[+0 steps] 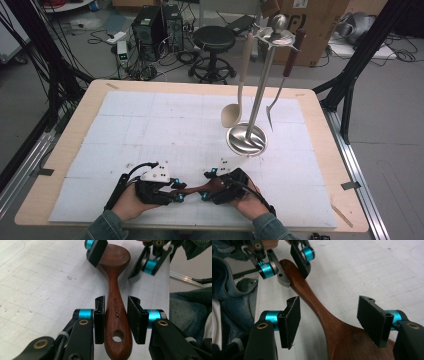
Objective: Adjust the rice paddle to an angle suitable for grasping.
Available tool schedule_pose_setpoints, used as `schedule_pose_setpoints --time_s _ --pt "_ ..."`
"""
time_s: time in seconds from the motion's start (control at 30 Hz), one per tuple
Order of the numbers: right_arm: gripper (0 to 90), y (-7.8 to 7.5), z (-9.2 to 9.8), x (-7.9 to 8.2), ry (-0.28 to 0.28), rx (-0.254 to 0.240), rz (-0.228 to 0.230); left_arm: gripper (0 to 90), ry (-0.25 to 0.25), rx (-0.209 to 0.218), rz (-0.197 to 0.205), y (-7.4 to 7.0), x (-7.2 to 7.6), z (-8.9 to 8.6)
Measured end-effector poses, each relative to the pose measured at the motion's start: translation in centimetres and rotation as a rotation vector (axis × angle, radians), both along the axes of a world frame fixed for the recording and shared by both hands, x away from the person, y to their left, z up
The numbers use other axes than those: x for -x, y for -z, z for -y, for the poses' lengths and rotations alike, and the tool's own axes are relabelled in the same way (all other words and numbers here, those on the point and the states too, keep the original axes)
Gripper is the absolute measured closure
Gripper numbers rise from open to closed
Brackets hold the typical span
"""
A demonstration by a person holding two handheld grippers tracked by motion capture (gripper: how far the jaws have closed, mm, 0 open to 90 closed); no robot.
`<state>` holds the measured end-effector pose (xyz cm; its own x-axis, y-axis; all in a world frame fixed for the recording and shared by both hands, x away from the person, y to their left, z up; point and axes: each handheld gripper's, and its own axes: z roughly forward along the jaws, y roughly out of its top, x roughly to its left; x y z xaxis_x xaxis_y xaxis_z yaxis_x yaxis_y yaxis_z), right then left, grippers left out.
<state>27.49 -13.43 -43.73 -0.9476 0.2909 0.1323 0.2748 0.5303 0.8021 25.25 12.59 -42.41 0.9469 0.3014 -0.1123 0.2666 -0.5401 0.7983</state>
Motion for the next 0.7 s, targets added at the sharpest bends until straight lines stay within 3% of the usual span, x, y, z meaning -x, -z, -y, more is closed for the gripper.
schedule_pose_setpoints --time_s 0.27,0.53,0.7 --pt "38.3 0.5 -1.0 0.2 -0.048 0.07 0.016 69.1 0.015 0.003 0.002 -0.1 0.1 0.4" --pt "41.7 0.9 -1.5 0.3 -0.068 0.1 0.022 69.1 0.025 -0.001 0.001 -0.2 0.2 0.6" --pt "49.3 1.0 -1.7 0.4 -0.076 0.112 0.02 69.0 0.028 0.001 0.004 -0.2 0.2 0.7"
